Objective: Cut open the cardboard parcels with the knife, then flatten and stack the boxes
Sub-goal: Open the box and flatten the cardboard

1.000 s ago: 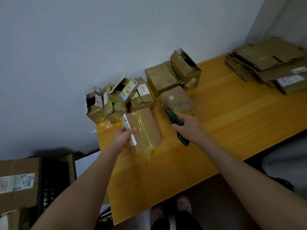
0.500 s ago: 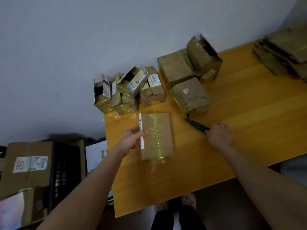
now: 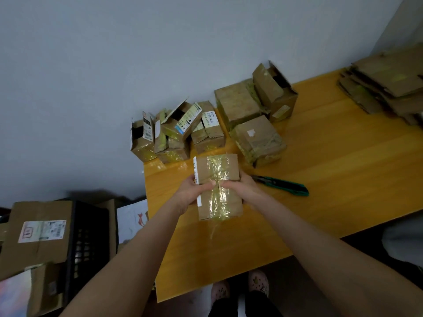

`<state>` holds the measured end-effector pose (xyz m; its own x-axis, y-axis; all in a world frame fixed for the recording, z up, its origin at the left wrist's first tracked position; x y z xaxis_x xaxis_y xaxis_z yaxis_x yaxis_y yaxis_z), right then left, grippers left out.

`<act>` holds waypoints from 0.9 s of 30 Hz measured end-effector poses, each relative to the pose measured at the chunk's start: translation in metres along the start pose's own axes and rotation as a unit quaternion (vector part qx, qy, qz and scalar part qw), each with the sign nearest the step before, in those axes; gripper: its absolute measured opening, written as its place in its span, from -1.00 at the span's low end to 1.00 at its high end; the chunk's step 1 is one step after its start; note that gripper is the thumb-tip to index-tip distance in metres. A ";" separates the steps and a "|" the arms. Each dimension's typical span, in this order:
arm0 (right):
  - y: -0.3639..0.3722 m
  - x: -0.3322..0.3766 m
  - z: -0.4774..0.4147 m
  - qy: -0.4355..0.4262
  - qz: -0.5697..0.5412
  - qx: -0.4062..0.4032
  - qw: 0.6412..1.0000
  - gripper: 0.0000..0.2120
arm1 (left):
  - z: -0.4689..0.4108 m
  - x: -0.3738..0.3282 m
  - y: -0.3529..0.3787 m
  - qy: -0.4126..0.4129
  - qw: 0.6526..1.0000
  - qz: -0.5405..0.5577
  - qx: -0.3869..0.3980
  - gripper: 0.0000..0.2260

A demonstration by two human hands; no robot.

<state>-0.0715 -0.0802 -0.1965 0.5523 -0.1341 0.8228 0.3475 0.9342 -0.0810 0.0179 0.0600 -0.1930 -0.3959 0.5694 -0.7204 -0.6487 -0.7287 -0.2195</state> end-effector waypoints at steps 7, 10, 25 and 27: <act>-0.017 0.002 0.005 -0.018 0.032 -0.080 0.996 -0.44 | 0.004 -0.011 0.000 0.024 0.998 0.003 -0.065 -0.76; -0.018 0.000 0.008 -0.019 0.028 -0.062 0.997 -0.45 | 0.009 -0.014 -0.001 0.021 0.997 -0.026 -0.071 -0.70; -0.026 0.033 0.026 0.008 0.389 -0.146 0.910 0.01 | 0.033 -0.053 0.009 0.092 0.912 -0.364 -0.166 -0.20; -0.024 0.029 0.027 0.008 0.370 -0.145 0.918 0.08 | 0.038 -0.061 0.009 0.112 0.901 -0.381 -0.173 -0.29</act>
<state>-0.0835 -0.0973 -0.1556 0.7284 0.4940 0.4748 0.0592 0.6449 -0.7619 0.0121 0.0330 -0.1260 0.2439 0.8922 -0.3801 -0.4197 -0.2562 -0.8707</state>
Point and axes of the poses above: each hand's wrist, its own z-axis away from the middle knuckle, its own y-axis out of the palm, x = y × z, the point moved 7 cm from there along -z, towards the middle knuckle, and after that the axes turned 3 degrees about -y, right-handed, at the moved point
